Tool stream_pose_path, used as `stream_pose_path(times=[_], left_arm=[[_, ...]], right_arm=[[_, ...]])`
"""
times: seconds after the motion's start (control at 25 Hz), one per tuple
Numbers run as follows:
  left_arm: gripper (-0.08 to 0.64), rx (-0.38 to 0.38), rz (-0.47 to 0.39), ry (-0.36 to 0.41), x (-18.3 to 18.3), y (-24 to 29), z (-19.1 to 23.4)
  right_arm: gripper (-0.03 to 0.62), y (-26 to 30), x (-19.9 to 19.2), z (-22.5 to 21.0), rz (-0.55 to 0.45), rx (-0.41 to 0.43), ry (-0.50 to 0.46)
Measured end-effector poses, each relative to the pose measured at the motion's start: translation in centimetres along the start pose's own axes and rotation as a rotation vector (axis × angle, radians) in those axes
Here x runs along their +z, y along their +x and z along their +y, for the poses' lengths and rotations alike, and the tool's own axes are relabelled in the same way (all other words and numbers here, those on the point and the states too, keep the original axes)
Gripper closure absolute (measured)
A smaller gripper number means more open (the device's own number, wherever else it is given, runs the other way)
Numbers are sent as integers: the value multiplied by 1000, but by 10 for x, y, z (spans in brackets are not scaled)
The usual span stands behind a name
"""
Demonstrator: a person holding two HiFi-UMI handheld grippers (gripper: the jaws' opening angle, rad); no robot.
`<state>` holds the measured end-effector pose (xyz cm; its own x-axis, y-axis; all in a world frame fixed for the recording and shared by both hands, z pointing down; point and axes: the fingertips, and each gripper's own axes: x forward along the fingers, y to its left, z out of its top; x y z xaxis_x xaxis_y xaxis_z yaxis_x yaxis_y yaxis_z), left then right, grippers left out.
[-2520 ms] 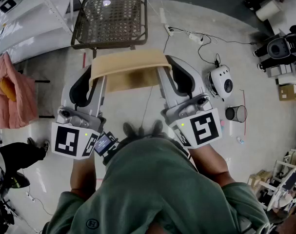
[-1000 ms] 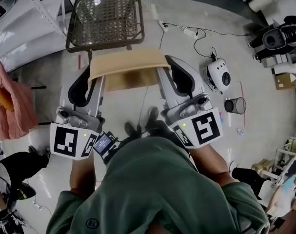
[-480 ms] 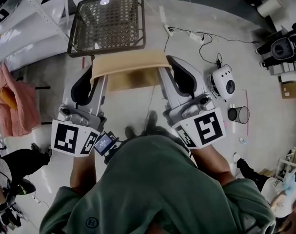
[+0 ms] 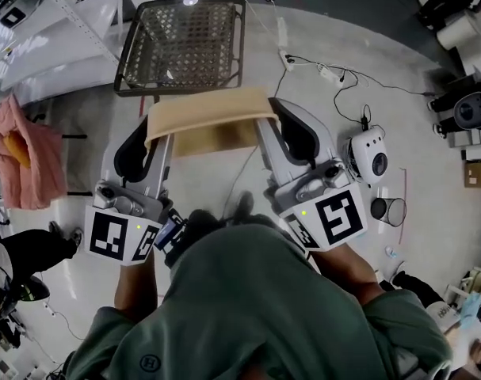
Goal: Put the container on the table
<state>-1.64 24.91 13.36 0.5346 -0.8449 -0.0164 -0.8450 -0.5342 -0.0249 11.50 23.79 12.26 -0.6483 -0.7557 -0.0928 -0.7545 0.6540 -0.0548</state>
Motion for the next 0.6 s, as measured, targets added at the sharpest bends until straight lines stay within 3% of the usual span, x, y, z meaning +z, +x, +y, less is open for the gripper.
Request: stream_pose_path(times=[0.28, 0.6], left_arm=[[471, -14, 10, -1, -6, 24, 41], [469, -116, -7, -25, -11, 43, 118]], right_arm=[[529, 44, -11, -11, 4, -15, 7], [531, 113, -15, 2, 5, -119, -30]])
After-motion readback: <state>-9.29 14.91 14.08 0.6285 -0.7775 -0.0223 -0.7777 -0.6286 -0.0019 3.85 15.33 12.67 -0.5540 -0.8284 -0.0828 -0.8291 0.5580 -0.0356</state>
